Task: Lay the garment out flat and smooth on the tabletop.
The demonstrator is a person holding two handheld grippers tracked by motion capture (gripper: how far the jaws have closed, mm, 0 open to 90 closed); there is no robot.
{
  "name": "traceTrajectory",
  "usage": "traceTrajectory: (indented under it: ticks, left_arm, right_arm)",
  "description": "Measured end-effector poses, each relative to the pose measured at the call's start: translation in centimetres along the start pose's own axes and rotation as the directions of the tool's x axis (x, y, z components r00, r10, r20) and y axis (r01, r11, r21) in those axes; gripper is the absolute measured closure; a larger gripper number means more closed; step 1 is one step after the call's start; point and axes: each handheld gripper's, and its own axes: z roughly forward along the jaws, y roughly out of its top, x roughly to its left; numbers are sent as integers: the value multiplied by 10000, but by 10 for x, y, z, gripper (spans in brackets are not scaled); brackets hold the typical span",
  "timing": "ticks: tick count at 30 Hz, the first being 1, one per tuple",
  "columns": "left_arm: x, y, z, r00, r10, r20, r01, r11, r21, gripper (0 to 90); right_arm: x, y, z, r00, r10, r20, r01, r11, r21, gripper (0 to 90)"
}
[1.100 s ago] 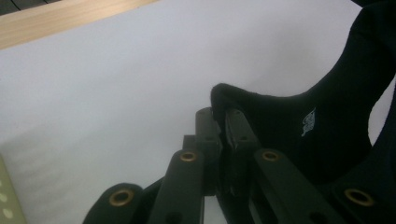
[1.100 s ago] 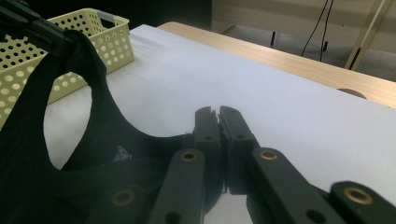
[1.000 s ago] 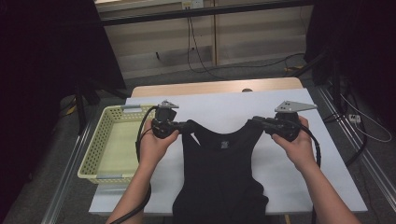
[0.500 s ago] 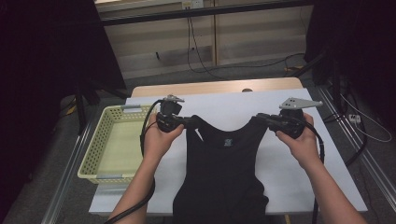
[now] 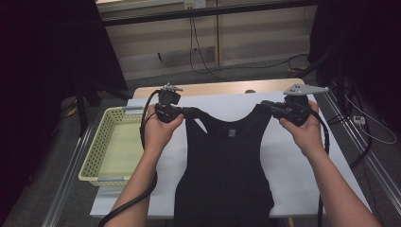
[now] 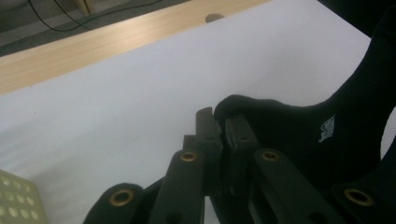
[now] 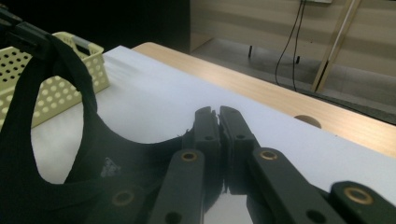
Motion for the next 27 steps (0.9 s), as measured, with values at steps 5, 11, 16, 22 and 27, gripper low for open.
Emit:
traceTrajectory:
  ticks: [5,11,16,22,27]
  left_arm:
    - [3,18,3,9996,33,-280,-35,10000,-84,864]
    - [10,50,17,9987,200,-472,-212,9995,-248,865]
    - [23,51,47,9988,-264,-416,270,9995,138,775]
    - [32,19,76,9980,-524,-350,547,9961,691,262]
    - [25,4,72,9997,-155,-190,169,9967,792,187]
  right_arm:
    - [-7,13,7,9991,-2,423,2,10000,12,870]
    - [-23,44,26,9942,268,1040,-242,9994,-259,874]
    - [-36,48,47,9872,452,1527,-436,9989,-142,814]
    - [-30,21,62,9813,203,1913,-372,9957,849,323]
    - [-23,-1,53,9893,30,1457,-209,9924,1210,257]
